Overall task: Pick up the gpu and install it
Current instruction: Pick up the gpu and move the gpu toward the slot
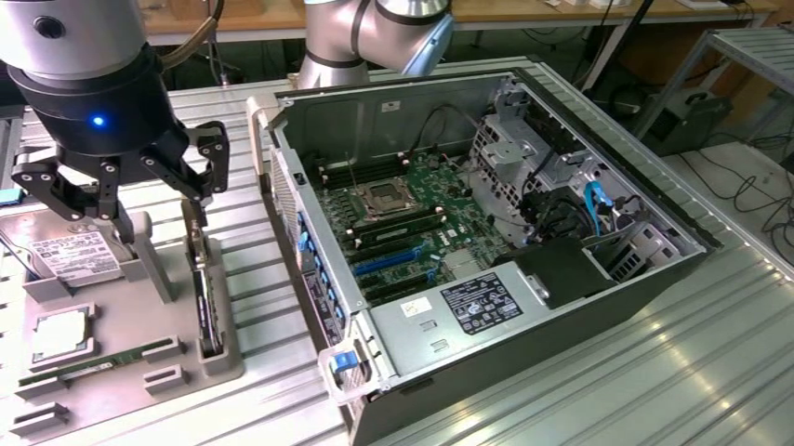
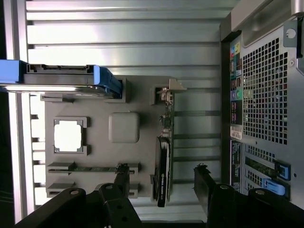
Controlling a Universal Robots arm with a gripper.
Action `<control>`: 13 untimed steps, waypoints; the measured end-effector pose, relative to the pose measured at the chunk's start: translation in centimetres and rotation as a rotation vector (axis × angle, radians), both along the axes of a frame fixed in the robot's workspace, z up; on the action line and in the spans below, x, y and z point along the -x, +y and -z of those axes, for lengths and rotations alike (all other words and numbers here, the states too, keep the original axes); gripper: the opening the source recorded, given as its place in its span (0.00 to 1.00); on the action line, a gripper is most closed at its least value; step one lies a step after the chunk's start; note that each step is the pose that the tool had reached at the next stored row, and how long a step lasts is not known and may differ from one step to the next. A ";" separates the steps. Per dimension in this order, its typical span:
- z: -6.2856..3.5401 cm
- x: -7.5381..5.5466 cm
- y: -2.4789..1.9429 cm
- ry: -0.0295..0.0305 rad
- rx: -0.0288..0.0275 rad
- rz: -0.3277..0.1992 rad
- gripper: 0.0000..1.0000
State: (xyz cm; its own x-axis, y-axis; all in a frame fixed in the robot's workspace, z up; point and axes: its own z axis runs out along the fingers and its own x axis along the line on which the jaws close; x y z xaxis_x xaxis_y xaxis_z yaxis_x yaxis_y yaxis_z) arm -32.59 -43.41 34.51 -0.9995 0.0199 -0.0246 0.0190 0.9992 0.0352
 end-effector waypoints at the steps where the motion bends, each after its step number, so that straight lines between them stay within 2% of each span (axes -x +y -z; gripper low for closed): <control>1: 0.05 0.0 -0.01 -0.0001 -0.0002 0.000 0.66; 13: 0.59 0.0 -0.19 -0.0001 -0.0029 0.000 0.66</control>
State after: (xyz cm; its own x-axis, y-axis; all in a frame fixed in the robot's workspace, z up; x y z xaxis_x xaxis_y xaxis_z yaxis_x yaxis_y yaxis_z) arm -32.59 -43.60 33.92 -0.9995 0.0199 -0.0247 0.0190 0.9991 0.0381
